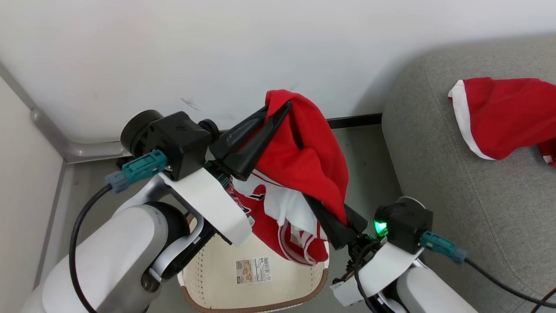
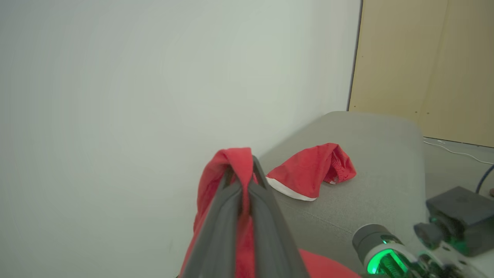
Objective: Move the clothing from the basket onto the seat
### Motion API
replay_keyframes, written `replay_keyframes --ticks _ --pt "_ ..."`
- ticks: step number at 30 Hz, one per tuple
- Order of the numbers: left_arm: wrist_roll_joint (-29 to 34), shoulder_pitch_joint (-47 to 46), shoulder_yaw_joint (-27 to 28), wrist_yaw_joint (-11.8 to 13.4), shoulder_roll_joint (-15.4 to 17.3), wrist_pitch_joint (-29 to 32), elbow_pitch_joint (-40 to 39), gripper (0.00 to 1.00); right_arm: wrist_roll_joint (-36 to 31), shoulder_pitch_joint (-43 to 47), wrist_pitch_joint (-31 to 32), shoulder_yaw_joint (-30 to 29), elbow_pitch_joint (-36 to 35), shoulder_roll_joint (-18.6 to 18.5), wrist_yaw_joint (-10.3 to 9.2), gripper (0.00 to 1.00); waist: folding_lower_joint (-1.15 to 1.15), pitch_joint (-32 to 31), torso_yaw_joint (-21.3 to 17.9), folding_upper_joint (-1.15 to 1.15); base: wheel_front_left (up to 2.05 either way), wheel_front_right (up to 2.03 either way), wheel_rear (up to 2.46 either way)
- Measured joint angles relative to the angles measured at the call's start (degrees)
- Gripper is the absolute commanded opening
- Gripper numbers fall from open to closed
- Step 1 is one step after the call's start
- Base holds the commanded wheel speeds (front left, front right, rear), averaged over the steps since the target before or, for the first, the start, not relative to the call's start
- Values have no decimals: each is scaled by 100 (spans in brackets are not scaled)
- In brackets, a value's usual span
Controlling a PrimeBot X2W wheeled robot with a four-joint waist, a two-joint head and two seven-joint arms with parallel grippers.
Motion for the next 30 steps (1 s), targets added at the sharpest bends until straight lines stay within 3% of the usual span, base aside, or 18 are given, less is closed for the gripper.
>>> replay_keyframes --ticks 1,2,3,19,30 --pt "0 3 -12 0 15 18 3 49 0 -12 0 -32 -40 0 0 0 0 10 -4 0 0 0 0" --pt "1 7 -26 0 31 41 8 78 0 -36 0 -58 -58 1 0 0 0 19 -9 0 0 0 0" --pt "11 10 -38 0 48 45 11 100 -1 -56 0 -89 -69 1 0 0 0 28 -15 0 0 0 0" --pt "32 337 -56 107 337 154 58 100 -303 -44 0 -501 -267 1 0 0 0 81 -146 0 0 0 0" --pt "-32 572 -12 160 365 153 32 100 -586 209 0 -937 -464 8 0 0 0 128 -309 0 0 0 0"
